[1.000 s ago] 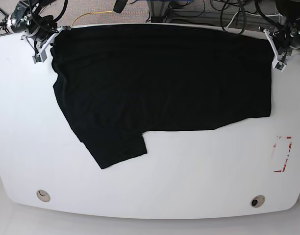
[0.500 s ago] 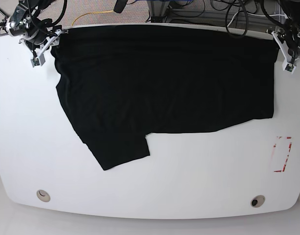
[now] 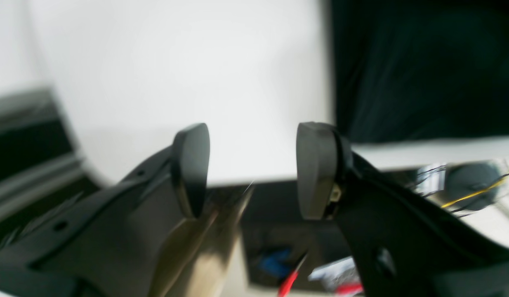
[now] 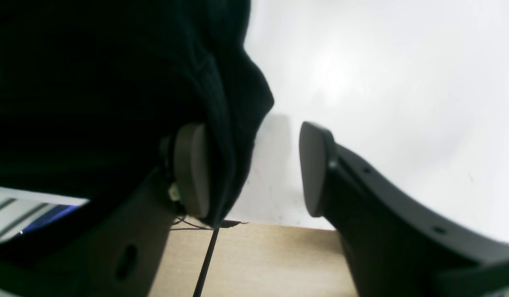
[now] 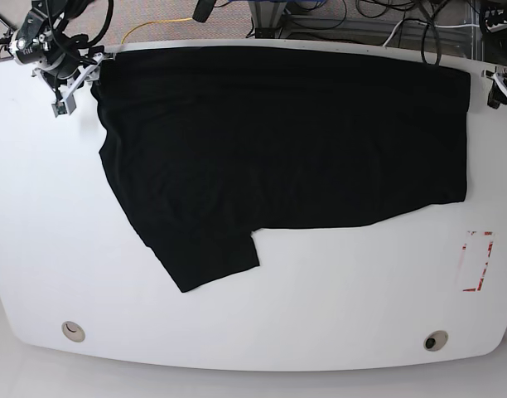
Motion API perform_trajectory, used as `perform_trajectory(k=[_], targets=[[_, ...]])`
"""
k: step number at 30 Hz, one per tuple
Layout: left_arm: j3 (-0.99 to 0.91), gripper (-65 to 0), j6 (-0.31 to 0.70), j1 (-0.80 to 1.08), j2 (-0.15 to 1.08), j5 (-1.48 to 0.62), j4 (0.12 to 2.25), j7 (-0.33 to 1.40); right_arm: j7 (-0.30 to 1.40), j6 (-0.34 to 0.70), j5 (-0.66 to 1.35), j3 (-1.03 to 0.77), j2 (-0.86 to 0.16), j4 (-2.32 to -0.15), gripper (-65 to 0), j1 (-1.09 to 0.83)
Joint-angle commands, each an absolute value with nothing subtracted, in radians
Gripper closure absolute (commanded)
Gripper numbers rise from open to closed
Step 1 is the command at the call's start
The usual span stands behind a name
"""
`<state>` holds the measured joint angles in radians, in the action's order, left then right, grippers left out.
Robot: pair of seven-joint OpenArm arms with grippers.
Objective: Fold the T-shirt properly
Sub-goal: 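Pull the shirt edge taut toward the robot with both grippers, then release the edge and grasp the shirt's side edges with both grippers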
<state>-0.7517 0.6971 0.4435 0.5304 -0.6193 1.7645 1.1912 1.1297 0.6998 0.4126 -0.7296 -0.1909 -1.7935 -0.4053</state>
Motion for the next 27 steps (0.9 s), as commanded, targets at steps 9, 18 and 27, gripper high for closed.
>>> perform_trajectory(k=[9,18,27], targets=[[-0.757,-31.3,0.698,0.42,0.576,-0.777,1.762,1.237,1.119,0.698,0.424,-0.734,-0.188,-1.946,-31.4,-0.412],[-0.756,-31.3,0.698,0.386,0.556,-0.779,1.762,1.237,1.147,0.698,0.424,-0.731,-0.185,-1.965,-31.7,-0.344],[-0.728,-31.3,0.698,0.338,0.556,-0.777,1.761,1.237,1.236,0.698,0.424,-0.737,-0.208,-1.965,-31.9,-0.306]])
